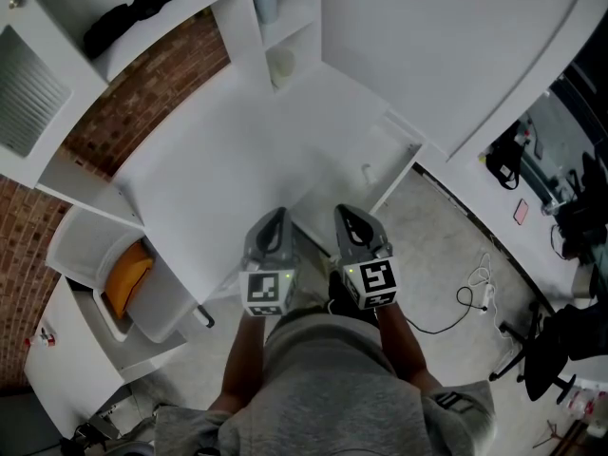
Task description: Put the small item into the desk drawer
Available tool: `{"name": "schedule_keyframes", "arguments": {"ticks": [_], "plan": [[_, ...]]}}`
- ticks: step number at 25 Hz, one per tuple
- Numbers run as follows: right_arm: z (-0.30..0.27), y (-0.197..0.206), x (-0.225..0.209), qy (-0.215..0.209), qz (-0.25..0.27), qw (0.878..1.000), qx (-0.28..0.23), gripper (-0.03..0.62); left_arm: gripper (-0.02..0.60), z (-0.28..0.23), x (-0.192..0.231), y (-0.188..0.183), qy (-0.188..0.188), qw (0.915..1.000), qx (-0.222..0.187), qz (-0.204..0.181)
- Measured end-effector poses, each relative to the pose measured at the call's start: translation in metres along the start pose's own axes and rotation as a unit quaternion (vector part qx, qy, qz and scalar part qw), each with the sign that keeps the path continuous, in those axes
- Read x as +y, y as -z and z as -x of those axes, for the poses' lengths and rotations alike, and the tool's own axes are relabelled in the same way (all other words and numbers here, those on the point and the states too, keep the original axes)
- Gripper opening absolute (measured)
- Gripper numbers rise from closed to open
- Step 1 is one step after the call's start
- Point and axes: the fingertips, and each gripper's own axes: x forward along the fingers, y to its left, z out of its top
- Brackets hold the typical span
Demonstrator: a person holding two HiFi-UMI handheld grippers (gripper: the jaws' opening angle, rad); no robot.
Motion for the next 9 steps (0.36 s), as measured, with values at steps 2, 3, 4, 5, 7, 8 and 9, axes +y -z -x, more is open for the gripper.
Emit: {"name": "schedule_keyframes", "arguments": {"ticks": [2, 3, 4, 5, 7, 8, 9], "plan": [[-0.0001, -0.0011, -0.0004, 0.002, -0.002, 1.0, -0.003, 0.003, 0.012, -0.0001, -0.0009, 0.0, 0.001, 1.0, 0.001, -0.003], [0.0, -0.0026, -0.0002, 0.001, 0.0, 1.0, -0.005, 0.003, 0.012, 0.0, -0.0018, 0.0, 0.001, 1.0, 0.002, -0.005], [0.0002, -0.0039, 0.0, 0.0, 0.002, 1.0, -0.007, 0.003, 0.012, 0.0, -0.0026, 0.0002, 0.002, 1.0, 0.002, -0.007], [0.0004, -0.004, -0.0002, 0.0, 0.003, 1.0, -0.007, 0.003, 0.012, 0.0, -0.003, 0.0006, 0.002, 1.0, 0.002, -0.008], [0.0008, -0.0022, -0.0009, 0.002, 0.002, 1.0, -0.005, 0.003, 0.012, 0.0002, -0.0028, 0.0016, 0.002, 1.0, 0.003, -0.008], [0.0009, -0.0011, -0.0009, 0.002, 0.001, 1.0, -0.004, 0.003, 0.012, 0.0005, -0.0023, 0.0024, 0.002, 1.0, 0.003, -0.007], [0.001, 0.0, -0.0008, 0.002, 0.0, 1.0, -0.002, 0.003, 0.012, 0.0008, -0.0018, 0.0031, 0.001, 1.0, 0.003, -0.007]]}}
